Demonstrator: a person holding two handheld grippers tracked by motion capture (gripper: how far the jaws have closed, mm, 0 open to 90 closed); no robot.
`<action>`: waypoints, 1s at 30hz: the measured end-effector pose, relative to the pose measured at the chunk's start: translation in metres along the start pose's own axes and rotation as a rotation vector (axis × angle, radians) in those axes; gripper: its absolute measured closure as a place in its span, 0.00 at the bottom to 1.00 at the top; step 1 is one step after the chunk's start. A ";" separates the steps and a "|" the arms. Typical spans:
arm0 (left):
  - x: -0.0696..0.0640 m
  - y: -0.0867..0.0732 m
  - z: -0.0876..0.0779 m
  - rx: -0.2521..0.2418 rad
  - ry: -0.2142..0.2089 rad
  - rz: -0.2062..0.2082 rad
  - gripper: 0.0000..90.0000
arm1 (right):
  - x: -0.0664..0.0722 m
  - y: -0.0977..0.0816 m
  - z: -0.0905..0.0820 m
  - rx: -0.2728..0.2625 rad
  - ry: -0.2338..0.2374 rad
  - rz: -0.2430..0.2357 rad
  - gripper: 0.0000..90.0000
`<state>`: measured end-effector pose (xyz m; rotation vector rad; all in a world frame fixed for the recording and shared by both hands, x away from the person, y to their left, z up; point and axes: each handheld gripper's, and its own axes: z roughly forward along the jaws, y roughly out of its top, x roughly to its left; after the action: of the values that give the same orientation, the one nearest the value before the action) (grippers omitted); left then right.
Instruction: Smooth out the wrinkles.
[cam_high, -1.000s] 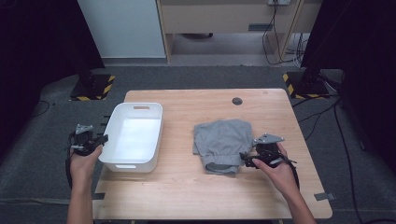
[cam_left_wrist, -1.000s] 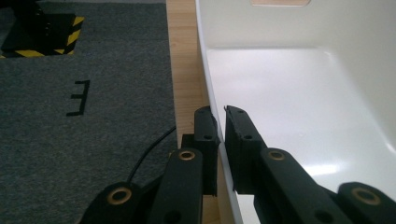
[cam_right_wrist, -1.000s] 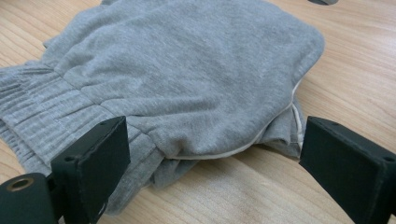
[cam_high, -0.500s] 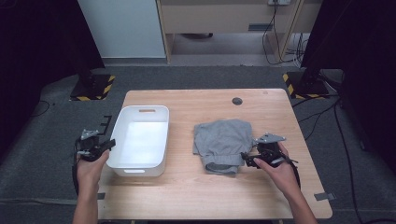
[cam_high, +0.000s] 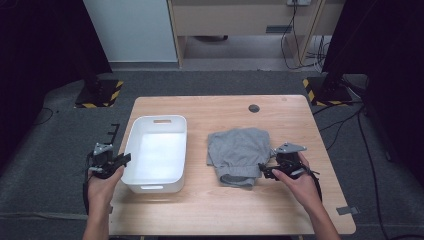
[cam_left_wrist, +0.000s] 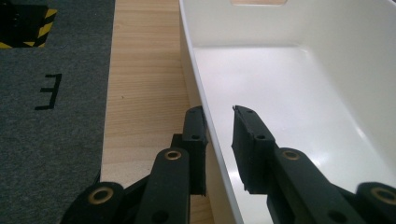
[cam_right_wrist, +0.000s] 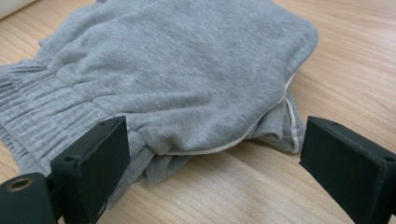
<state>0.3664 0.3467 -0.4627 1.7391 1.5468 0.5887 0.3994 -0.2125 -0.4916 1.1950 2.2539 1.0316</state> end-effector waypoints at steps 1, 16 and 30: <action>-0.001 0.000 0.000 -0.001 -0.002 0.000 0.83 | 0.000 0.000 0.000 -0.001 -0.001 -0.002 0.09; -0.012 -0.002 0.000 0.003 -0.010 0.024 0.81 | -0.001 0.000 0.000 -0.001 0.003 0.002 0.09; -0.019 -0.004 0.000 0.000 -0.021 0.033 0.79 | -0.002 -0.001 -0.001 0.001 0.003 0.000 0.09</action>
<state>0.3601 0.3279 -0.4633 1.7686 1.5063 0.5846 0.3997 -0.2144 -0.4917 1.1943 2.2570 1.0326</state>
